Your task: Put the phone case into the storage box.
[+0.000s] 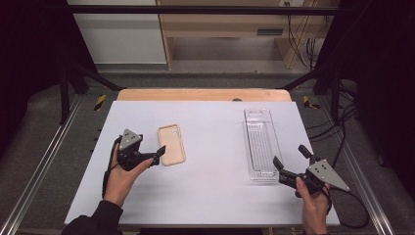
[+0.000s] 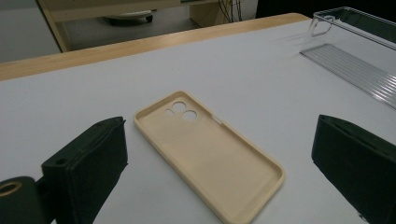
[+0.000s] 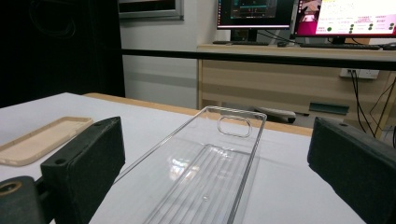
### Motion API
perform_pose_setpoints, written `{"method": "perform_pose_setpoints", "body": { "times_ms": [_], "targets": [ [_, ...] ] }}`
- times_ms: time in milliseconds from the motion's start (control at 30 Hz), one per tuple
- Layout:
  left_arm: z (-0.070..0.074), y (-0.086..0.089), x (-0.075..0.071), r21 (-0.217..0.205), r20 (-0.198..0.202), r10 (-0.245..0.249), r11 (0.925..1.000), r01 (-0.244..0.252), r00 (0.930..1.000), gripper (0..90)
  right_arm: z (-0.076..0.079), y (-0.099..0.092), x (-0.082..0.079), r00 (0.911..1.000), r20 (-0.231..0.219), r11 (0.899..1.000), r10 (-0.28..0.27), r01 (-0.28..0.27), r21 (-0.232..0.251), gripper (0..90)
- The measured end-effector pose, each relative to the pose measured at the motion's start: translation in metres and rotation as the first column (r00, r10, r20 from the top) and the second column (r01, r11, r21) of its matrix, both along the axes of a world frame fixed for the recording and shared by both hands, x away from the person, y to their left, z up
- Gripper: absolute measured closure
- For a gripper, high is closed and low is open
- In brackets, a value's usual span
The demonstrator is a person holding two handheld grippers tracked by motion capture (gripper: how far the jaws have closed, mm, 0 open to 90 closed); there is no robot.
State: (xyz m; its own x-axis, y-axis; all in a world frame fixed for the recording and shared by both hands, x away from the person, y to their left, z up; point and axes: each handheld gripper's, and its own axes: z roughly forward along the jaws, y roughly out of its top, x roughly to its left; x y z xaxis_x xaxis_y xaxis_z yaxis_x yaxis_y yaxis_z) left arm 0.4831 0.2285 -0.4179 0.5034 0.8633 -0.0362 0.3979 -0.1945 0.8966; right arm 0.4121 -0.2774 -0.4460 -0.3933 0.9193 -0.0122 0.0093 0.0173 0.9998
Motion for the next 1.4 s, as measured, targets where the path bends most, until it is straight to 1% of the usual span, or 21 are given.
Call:
{"method": "perform_pose_setpoints", "body": {
  "times_ms": [233,367,533,600,633,700,800,933,1000,1033,1067,1100,1133,1200,1267,1300,1367,1400],
  "targets": [
    [-0.002,-0.001,0.005,0.0,-0.021,0.012,0.9999,-0.012,0.9997,3.4,-0.001,0.002,0.0,1.0,-0.006,1.0,0.002,-0.002,-0.005,4.5],
    [-0.002,-0.006,0.007,0.013,-0.027,0.002,0.9999,-0.001,0.9996,3.5,-0.001,0.002,0.0,1.0,-0.006,1.0,0.0,0.0,-0.003,4.5],
    [-0.004,-0.011,0.011,0.024,-0.035,0.001,0.9997,0.0,0.9994,4.1,-0.001,0.001,0.0,1.0,-0.006,1.0,-0.003,0.003,-0.003,4.5],
    [-0.005,-0.014,0.012,0.031,-0.042,0.001,0.9995,0.0,0.9991,5.4,-0.001,0.002,0.0,1.0,-0.004,1.0,-0.003,0.003,-0.003,4.6],
    [-0.005,-0.015,0.012,0.037,-0.039,0.002,0.9993,0.0,0.9992,6.5,-0.001,0.001,0.0,1.0,-0.002,1.0,-0.004,0.004,-0.002,4.6],
    [-0.006,-0.017,0.013,0.045,-0.045,-0.003,0.999,0.005,0.999,10.0,-0.001,0.001,0.0,1.0,0.0,1.0,-0.005,0.005,0.0,4.7],
    [-0.008,-0.02,0.015,0.051,-0.072,-0.005,0.9987,0.009,0.9974,16.3,-0.001,0.0,0.0,1.0,-0.001,1.0,-0.007,0.007,0.003,4.7],
    [-0.01,-0.024,0.017,0.04,-0.098,-0.001,0.9992,0.005,0.9952,27.7,-0.001,-0.001,-0.001,0.9999,0.002,1.0,-0.012,0.012,0.005,4.8],
    [-0.011,-0.025,0.018,0.045,-0.115,0.008,0.999,-0.003,0.9934,35.4,0.0,-0.002,-0.001,0.9999,0.001,1.0,-0.014,0.014,0.007,4.8],
    [-0.012,-0.026,0.019,0.044,-0.119,0.011,0.999,-0.006,0.9928,42.4,-0.001,-0.002,-0.002,0.9999,-0.002,1.0,-0.017,0.017,0.009,4.9],
    [-0.012,-0.026,0.019,0.047,-0.127,0.012,0.9989,-0.006,0.9919,42.4,-0.001,-0.002,-0.002,0.9999,-0.002,1.0,-0.017,0.017,0.009,4.9],
    [-0.012,-0.027,0.019,0.048,-0.131,0.012,0.9988,-0.006,0.9913,47.1,-0.001,-0.002,-0.002,0.9999,-0.002,1.0,-0.017,0.017,0.01,4.9],
    [-0.013,-0.028,0.02,0.056,-0.139,0.015,0.9984,-0.008,0.9902,51.9,-0.001,-0.002,-0.002,0.9999,0.0,1.0,-0.017,0.017,0.007,5.0],
    [-0.015,-0.031,0.02,0.065,-0.157,0.005,0.9979,0.006,0.9875,61.2,-0.001,-0.002,-0.002,0.9999,-0.001,1.0,-0.015,0.016,0.008,5.0],
    [-0.017,-0.034,0.02,0.097,-0.16,0.007,0.9952,0.009,0.9871,69.0,-0.001,-0.002,-0.002,0.9999,-0.002,1.0,-0.015,0.015,0.009,5.0],
    [-0.019,-0.035,0.021,0.101,-0.173,0.0,0.9947,0.017,0.985,74.3,-0.001,-0.002,-0.002,0.9999,-0.002,1.0,-0.014,0.014,0.01,5.0],
    [-0.022,-0.038,0.021,0.1,-0.196,0.0,0.9948,0.02,0.9806,80.6,-0.001,-0.002,-0.002,0.9999,-0.002,1.0,-0.014,0.014,0.009,5.0],
    [-0.024,-0.04,0.021,0.094,-0.212,-0.006,0.9952,0.027,0.9773,83.9,-0.001,-0.002,-0.002,0.9999,-0.002,1.0,-0.014,0.014,0.01,5.0]
  ]
}}
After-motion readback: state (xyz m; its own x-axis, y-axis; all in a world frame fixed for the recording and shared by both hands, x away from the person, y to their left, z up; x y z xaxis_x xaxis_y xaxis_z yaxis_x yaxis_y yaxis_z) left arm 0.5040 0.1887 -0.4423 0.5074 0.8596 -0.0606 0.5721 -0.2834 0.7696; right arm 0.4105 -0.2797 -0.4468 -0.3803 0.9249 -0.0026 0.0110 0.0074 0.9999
